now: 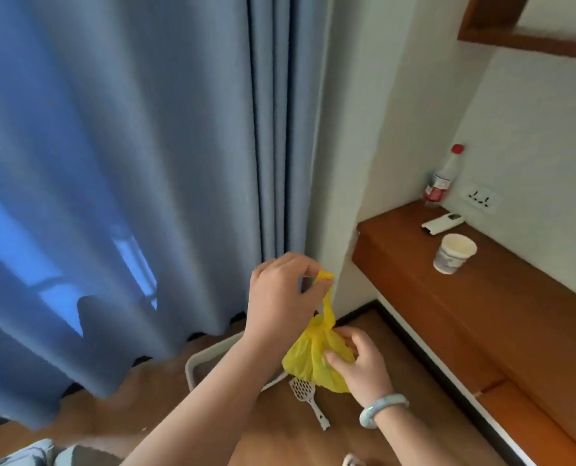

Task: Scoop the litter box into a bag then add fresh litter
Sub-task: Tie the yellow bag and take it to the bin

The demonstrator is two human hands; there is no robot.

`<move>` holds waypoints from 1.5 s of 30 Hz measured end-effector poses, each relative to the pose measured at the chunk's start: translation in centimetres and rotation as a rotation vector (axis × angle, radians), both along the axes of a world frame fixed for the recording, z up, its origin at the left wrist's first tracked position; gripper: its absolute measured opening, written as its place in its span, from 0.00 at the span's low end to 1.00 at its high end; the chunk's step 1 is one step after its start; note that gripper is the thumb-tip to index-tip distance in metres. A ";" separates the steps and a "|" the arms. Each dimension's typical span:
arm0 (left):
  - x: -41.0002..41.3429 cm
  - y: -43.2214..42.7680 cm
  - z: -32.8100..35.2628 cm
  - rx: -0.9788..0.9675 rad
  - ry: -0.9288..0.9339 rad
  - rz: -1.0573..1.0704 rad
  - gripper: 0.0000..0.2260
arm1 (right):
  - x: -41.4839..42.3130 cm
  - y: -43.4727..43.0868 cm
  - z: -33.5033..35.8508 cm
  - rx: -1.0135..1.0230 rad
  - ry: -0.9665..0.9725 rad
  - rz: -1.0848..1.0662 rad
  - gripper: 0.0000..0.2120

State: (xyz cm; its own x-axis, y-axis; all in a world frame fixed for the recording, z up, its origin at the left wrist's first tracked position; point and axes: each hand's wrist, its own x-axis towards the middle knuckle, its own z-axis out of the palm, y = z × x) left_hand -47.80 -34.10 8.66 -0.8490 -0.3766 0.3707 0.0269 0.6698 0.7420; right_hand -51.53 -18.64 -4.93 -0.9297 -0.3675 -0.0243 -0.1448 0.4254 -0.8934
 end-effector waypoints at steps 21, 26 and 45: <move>8.3 31.8 3.3 -0.012 0.081 -0.727 0.04 | 21.1 28.9 1.7 0.032 0.035 -0.783 0.12; 13.0 42.2 3.2 0.012 0.055 -0.845 0.04 | 27.2 38.4 0.9 0.105 -0.020 -0.904 0.13; 30.3 78.4 4.3 0.156 -0.023 -1.451 0.03 | 49.9 66.5 3.8 -0.053 0.053 -1.616 0.11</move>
